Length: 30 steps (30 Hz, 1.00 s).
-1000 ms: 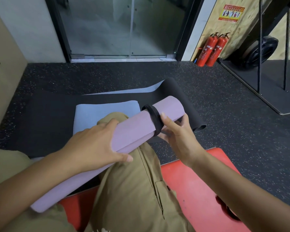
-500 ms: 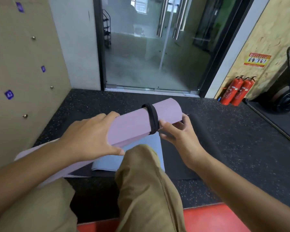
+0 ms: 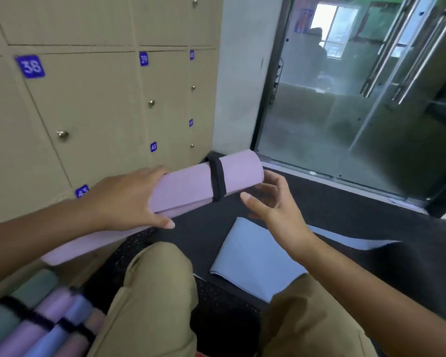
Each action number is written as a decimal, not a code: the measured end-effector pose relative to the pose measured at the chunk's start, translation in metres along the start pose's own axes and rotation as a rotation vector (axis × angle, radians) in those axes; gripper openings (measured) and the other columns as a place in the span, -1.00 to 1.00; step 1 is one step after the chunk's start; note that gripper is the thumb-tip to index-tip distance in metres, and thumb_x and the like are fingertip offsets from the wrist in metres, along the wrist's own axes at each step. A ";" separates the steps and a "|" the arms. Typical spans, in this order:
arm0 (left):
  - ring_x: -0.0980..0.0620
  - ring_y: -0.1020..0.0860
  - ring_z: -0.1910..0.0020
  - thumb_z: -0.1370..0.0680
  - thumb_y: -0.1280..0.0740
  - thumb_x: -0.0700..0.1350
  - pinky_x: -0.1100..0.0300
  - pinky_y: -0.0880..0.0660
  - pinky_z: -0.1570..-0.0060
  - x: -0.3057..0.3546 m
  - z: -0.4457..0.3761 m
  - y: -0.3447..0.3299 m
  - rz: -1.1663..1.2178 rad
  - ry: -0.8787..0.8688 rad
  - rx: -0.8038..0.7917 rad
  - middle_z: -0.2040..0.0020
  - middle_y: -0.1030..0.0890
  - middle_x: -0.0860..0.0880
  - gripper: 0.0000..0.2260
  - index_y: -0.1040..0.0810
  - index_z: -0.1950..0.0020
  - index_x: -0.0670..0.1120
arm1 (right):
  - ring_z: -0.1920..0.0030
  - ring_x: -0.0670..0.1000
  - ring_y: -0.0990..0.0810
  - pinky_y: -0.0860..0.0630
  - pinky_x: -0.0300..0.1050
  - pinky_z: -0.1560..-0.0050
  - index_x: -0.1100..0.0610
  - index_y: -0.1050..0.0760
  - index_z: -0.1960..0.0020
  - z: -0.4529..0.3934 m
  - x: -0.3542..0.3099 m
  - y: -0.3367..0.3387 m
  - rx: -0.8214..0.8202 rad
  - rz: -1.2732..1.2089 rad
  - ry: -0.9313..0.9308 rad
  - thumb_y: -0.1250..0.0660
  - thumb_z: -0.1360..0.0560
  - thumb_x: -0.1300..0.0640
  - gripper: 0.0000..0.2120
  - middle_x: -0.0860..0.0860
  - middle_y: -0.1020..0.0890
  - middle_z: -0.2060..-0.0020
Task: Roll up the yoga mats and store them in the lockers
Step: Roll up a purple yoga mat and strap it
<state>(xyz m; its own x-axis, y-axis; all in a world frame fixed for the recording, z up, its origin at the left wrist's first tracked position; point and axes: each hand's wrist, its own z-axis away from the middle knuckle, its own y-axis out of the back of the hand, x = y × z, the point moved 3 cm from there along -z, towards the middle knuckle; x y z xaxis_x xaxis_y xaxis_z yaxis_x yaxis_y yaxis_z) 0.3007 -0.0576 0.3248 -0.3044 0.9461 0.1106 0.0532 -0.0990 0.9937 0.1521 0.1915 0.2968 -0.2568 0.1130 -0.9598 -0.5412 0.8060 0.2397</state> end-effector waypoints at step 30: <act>-0.11 -0.52 -0.28 -0.13 -0.46 0.42 -0.01 -0.47 -0.23 -0.266 0.247 -0.330 0.533 0.935 -0.265 -0.38 -0.51 -0.10 0.08 -0.31 -0.55 -0.05 | -0.07 -0.02 -0.58 -0.50 -0.13 -0.16 0.12 -0.57 -0.24 -0.030 0.114 -0.338 -0.841 0.635 0.075 -0.39 -0.61 0.05 -0.75 -0.01 -0.64 -0.07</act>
<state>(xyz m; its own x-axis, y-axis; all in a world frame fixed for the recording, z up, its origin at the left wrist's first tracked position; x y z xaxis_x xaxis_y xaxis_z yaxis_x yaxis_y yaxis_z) 0.5991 -0.2002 -0.0372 -0.9071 0.1679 0.3860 0.2200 -0.5925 0.7749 0.2817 -0.0850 0.1106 -0.7208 0.3131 -0.6184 -0.6635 -0.0534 0.7463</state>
